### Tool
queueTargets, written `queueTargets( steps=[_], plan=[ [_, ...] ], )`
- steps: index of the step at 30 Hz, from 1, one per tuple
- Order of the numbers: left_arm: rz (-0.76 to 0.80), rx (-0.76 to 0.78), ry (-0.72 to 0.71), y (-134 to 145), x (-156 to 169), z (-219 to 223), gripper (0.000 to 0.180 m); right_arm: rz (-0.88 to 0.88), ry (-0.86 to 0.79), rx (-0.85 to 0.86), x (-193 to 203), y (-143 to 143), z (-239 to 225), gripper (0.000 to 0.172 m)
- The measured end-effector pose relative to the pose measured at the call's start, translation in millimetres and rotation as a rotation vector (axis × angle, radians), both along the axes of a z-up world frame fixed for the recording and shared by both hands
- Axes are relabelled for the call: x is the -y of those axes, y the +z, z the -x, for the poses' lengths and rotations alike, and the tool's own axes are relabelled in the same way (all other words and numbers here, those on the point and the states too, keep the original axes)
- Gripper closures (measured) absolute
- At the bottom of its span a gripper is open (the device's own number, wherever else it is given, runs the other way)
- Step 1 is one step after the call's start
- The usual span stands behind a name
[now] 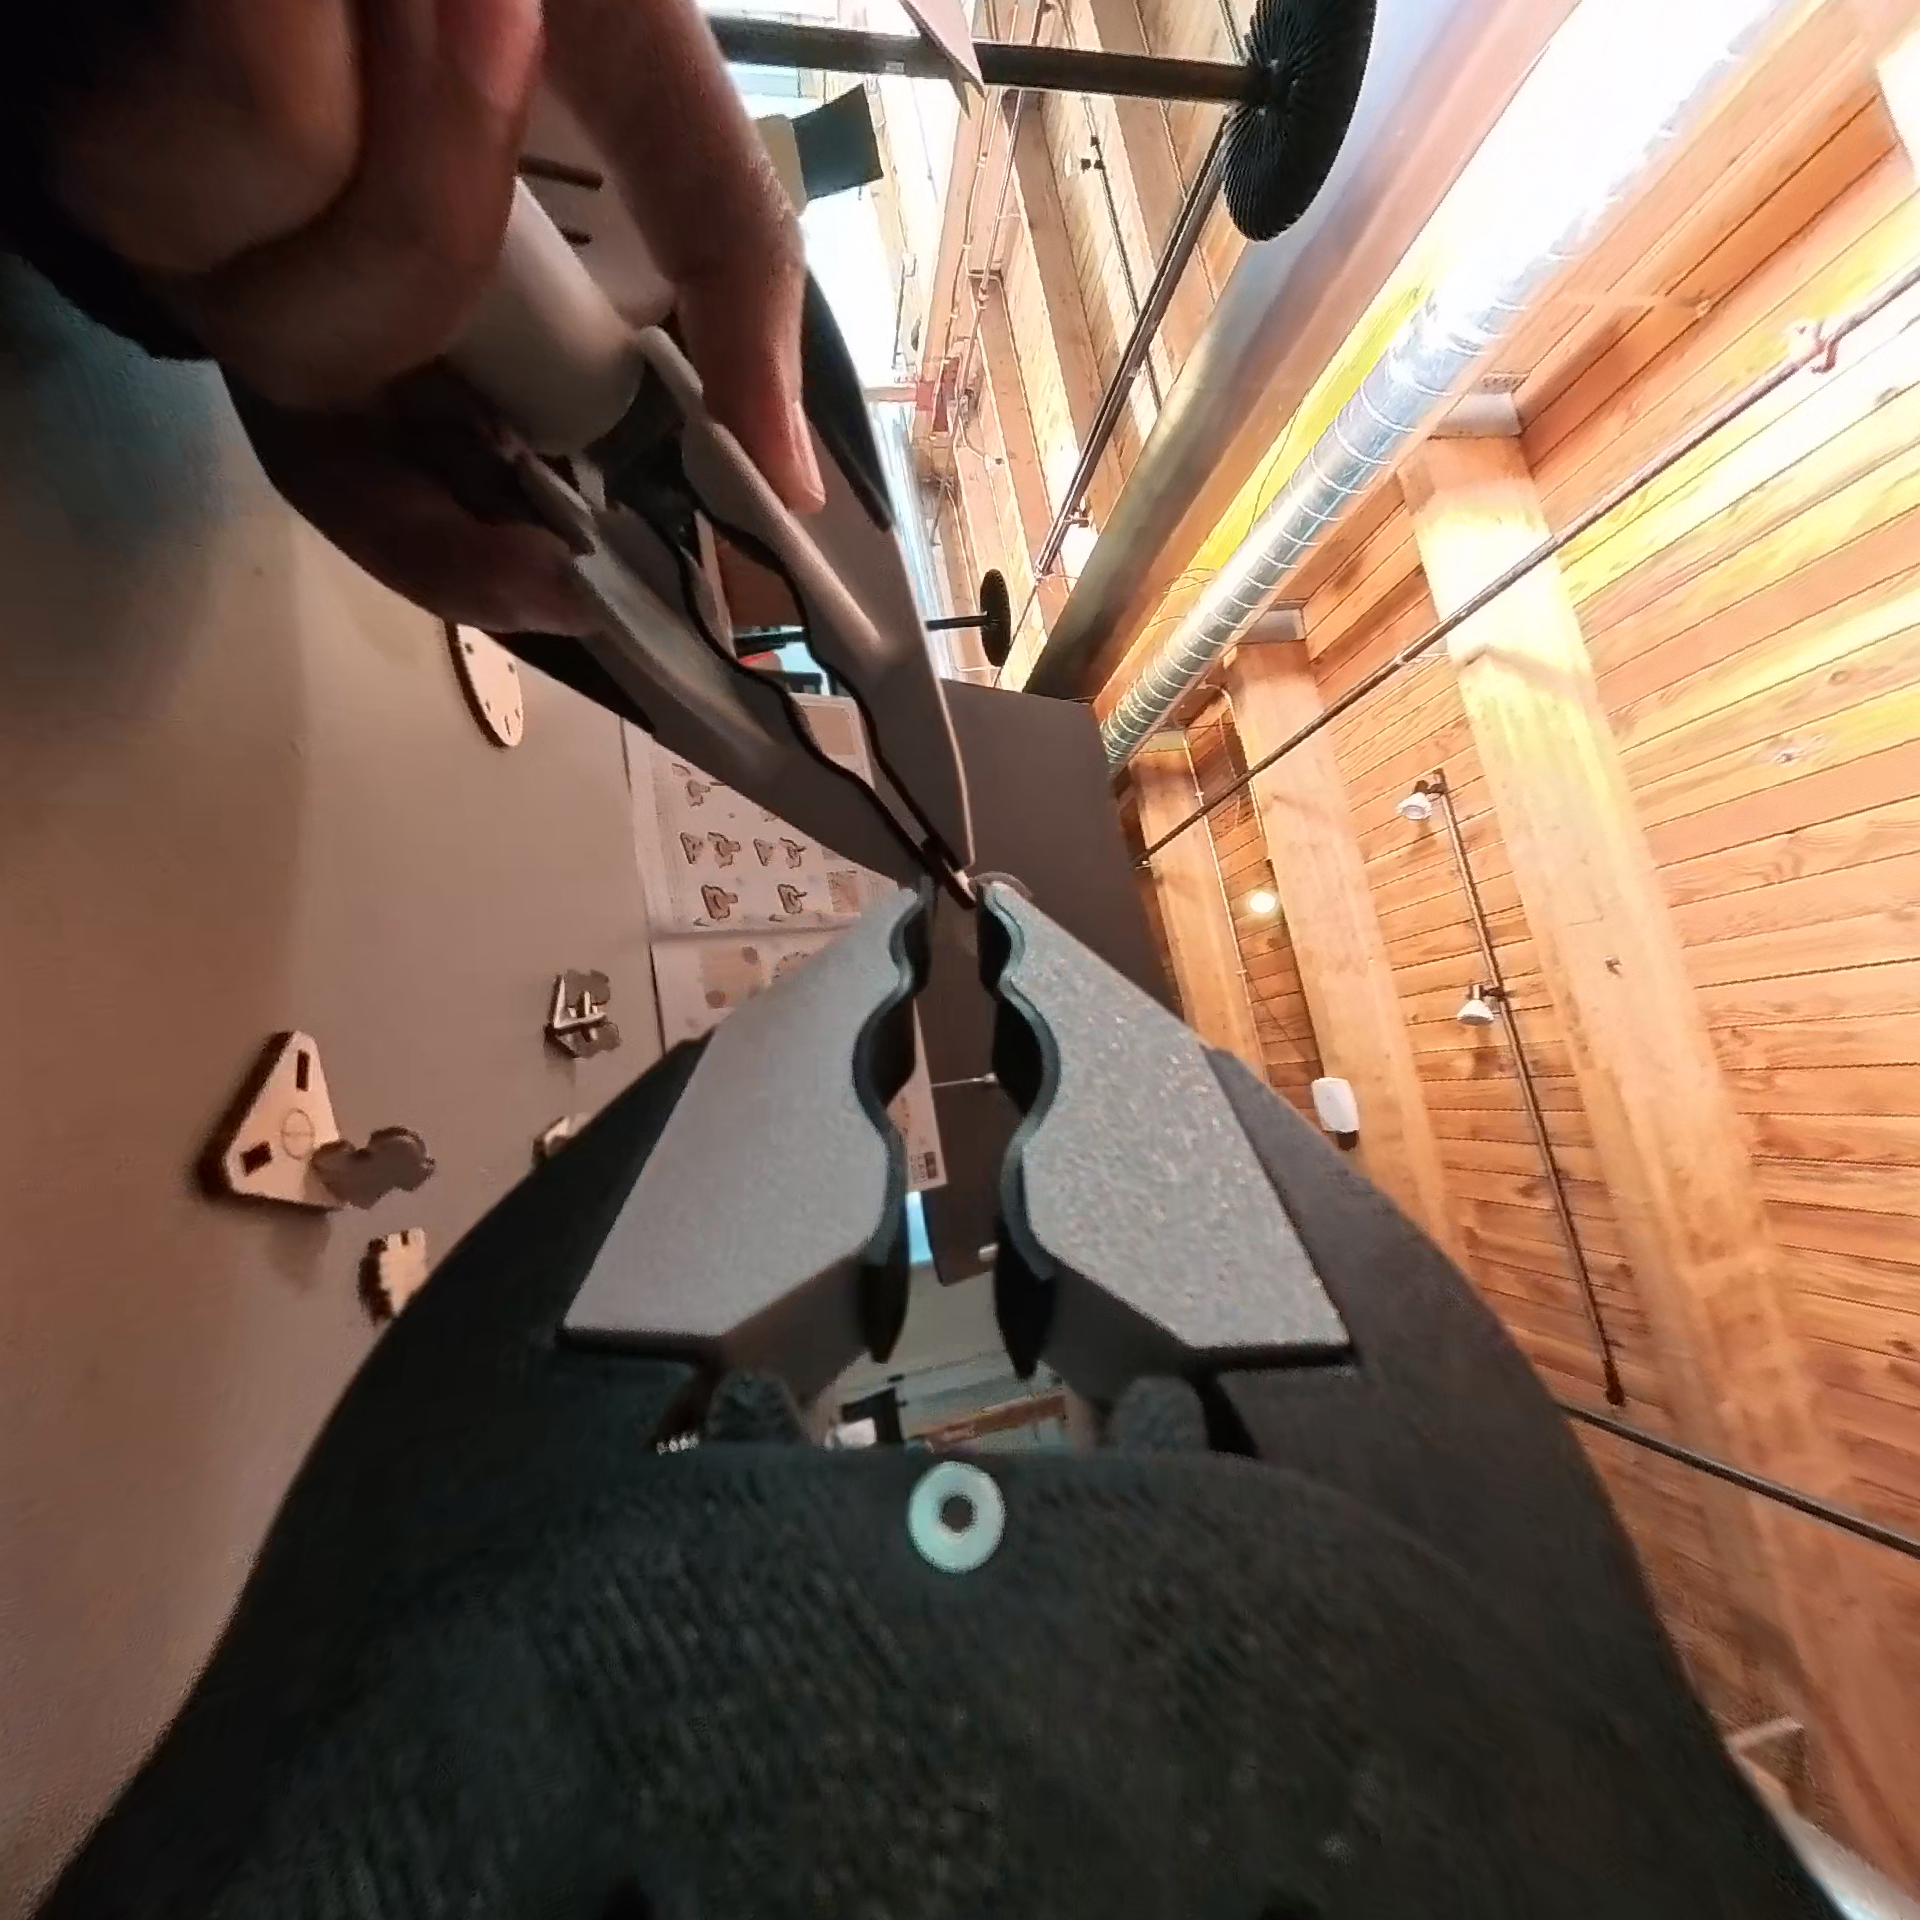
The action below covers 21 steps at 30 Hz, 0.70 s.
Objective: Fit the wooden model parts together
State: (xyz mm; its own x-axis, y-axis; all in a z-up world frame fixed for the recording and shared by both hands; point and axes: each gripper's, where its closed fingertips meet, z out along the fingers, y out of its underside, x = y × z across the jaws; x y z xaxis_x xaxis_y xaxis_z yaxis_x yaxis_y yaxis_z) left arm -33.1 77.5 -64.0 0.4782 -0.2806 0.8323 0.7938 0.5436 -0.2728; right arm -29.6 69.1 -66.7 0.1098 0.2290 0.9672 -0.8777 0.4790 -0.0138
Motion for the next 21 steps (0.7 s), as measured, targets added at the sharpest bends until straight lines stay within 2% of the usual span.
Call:
queueTargets(
  steps=[9,16,21],
  plan=[
    [0.047,-0.006,0.016,-2.7,-2.8,0.1,0.177,-0.029,-0.017,-0.025,-3.0,-3.5,4.0,0.170],
    [0.182,-0.041,0.055,-9.7,-8.2,0.5,0.157,-0.041,0.014,0.137,-7.5,-0.3,8.7,0.171],
    [0.363,-0.107,0.202,-16.7,2.4,7.8,0.152,-0.182,-0.007,0.328,-21.8,-11.6,26.1,0.171]
  ],
)
